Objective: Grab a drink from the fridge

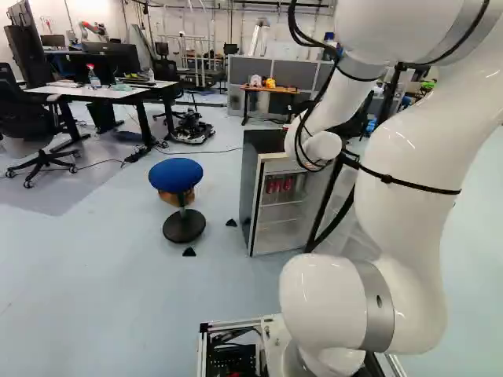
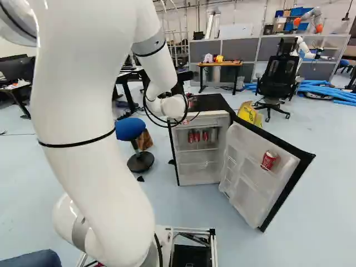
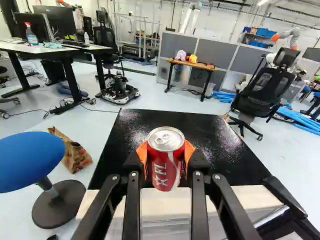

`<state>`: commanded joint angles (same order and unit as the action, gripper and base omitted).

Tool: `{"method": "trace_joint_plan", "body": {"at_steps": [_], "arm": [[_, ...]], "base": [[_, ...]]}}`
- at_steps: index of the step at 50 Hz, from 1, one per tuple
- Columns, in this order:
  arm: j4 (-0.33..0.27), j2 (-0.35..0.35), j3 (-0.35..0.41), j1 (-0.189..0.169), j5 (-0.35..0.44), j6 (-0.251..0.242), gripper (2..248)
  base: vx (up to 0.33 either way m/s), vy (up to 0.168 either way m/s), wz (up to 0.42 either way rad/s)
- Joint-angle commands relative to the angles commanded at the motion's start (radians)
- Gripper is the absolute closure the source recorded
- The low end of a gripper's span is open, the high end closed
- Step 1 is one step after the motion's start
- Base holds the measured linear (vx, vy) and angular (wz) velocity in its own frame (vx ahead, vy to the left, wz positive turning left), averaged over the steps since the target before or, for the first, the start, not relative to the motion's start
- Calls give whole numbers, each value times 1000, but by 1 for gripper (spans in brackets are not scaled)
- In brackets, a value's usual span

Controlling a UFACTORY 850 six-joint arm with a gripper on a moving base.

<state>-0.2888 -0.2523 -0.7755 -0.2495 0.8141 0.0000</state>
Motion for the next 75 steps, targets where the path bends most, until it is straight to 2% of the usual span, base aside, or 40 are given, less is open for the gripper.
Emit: {"method": "trace_joint_plan", "body": {"at_steps": [16,57,75], "arm": [[35,-72,-85,16,-40,0,157],[125,-259,-317,53,-41,0,157],[164,-332,-412,66,-66,0,157]], "base": [[0,0,0],[0,0,0],[0,0,0]]}}
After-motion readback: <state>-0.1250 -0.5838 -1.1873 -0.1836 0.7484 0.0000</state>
